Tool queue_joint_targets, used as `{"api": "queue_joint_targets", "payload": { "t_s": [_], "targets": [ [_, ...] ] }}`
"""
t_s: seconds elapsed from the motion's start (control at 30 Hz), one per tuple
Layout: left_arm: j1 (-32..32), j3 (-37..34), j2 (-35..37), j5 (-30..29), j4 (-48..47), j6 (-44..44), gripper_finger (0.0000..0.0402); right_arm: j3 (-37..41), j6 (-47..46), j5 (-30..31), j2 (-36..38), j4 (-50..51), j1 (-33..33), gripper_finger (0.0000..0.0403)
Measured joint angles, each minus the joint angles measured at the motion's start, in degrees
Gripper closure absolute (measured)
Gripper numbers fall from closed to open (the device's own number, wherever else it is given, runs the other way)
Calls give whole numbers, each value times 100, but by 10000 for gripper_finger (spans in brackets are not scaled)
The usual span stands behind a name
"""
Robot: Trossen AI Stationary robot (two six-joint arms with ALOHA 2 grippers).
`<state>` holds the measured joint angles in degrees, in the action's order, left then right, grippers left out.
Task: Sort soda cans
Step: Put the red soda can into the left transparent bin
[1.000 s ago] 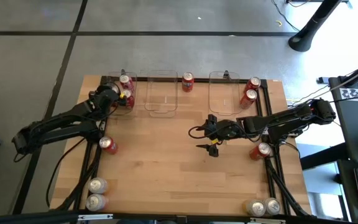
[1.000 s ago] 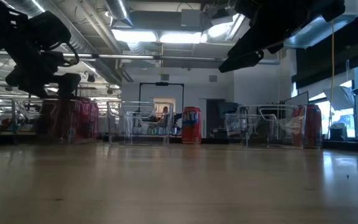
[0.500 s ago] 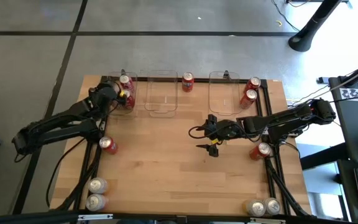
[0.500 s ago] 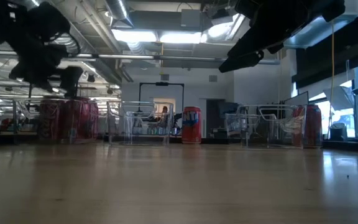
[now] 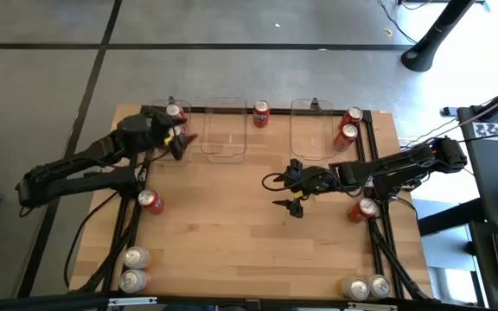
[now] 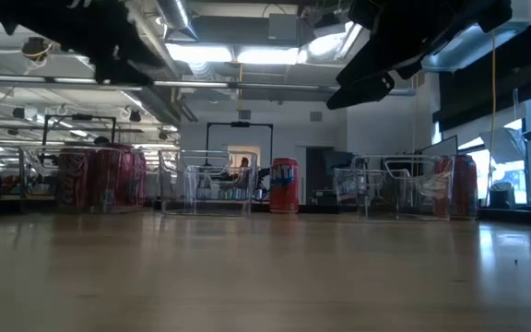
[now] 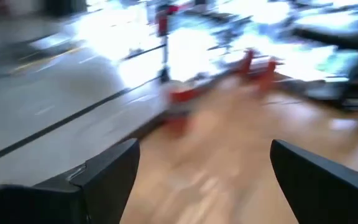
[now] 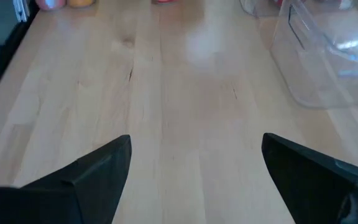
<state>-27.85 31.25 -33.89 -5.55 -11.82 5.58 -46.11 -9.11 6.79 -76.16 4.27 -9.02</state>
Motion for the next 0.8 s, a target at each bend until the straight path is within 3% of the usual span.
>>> {"api": "queue_joint_targets", "payload": {
  "t_s": [0.1, 0.2, 0.4, 0.57, 0.8],
  "targets": [
    [322, -230, -17, 484, 539, -133, 53, 0, -177, -146, 0, 255, 2, 42],
    [599, -430, -51, 571, 989, -157, 53, -38, -313, 8, 37, 688, 2, 42],
    [975, -713, -282, 577, 1984, -198, 53, -1192, -794, 154, 207, 3302, 4, 42],
    [1189, -872, -651, 578, 2423, -381, 53, -2153, -1834, 759, 227, 4984, 4, 42],
    [1387, -954, -1104, 578, 2449, -508, 53, -2617, -3058, 1623, 225, 6556, 463, 42]
  ]
}}
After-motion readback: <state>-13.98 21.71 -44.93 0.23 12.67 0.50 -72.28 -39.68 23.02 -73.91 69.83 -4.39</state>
